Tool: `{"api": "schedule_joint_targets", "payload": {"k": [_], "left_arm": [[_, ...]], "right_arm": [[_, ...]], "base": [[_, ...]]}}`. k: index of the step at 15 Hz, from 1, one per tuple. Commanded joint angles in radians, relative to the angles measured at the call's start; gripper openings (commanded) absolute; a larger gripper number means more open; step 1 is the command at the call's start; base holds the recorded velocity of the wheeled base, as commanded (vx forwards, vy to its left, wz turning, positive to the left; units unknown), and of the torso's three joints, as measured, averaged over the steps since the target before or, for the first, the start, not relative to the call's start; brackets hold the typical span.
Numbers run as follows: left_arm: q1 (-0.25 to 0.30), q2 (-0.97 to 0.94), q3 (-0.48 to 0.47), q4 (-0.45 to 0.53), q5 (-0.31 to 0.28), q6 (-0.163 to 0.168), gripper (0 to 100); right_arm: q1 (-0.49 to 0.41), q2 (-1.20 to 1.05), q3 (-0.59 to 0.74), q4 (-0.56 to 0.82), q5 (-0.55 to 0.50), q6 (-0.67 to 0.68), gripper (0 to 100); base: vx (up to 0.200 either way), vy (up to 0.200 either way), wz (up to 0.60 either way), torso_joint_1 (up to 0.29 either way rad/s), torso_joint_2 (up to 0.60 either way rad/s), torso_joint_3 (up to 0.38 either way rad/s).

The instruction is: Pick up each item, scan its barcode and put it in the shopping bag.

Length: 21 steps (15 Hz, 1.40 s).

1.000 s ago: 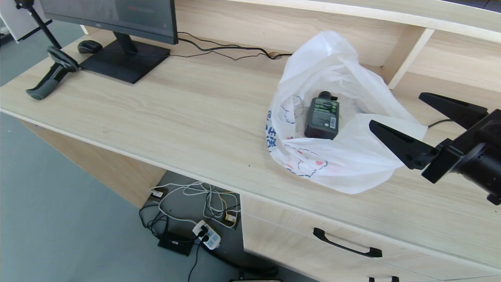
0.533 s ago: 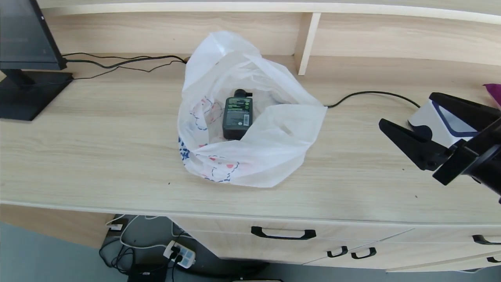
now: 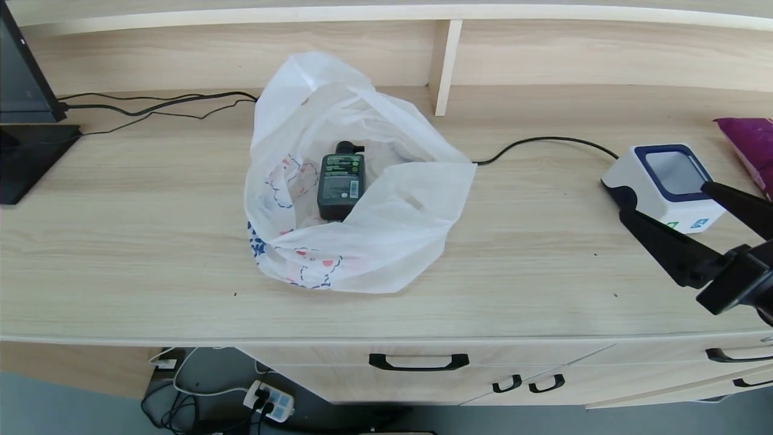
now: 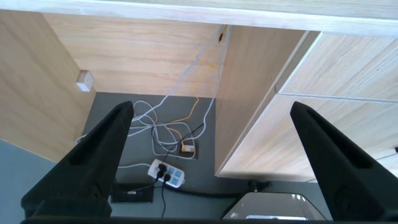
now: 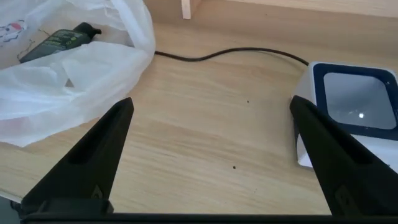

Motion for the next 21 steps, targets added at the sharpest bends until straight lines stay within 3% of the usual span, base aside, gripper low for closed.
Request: {"api": "schedule_joint_targets", "payload": {"k": [1,5,7,10,11,15,20,21], "left_arm": [[0.000,0.002,0.000,0.000,0.000,0.000,100],[0.000,0.002,0.000,-0.002,0.000,-0.001,100],[0.000,0.002,0.000,0.001,0.000,0.002,100],[0.000,0.002,0.000,0.001,0.000,0.002,100],[0.000,0.002,0.000,0.001,0.000,0.002,100],[0.000,0.002,0.000,0.001,0.000,0.000,100],[0.000,0.002,0.000,0.001,0.000,0.000,100],[0.000,0.002,0.000,0.001,0.000,0.000,100]], "right_arm": [[-0.011,-0.026,0.066,-0.004,-0.003,0.003,100],[-0.016,-0.054,0.116,-0.003,0.008,0.086,100],[-0.022,-0.069,0.099,-0.004,0.039,0.084,100],[-0.252,-0.124,0.023,0.022,0.055,0.053,100],[-0.278,-0.155,-0.023,0.052,0.152,0.095,100],[-0.327,-0.216,-0.046,0.287,0.167,0.187,100],[-0.404,-0.189,-0.022,0.289,0.305,0.161,100],[-0.439,-0.156,-0.034,0.289,0.322,0.098,100]], "base": [[-0.200,0.000,0.00,0.002,0.01,0.002],[-0.050,0.000,0.00,0.010,0.00,-0.001],[0.000,-0.200,0.00,0.012,0.00,-0.002],[0.000,-0.200,0.00,0.012,0.01,0.006],[0.000,-0.200,0.00,0.007,0.01,-0.007],[0.000,-0.200,0.00,-0.001,0.00,0.006],[0.000,-0.200,0.00,0.004,0.00,0.003],[0.000,-0.200,0.00,-0.012,0.00,-0.002]]}}
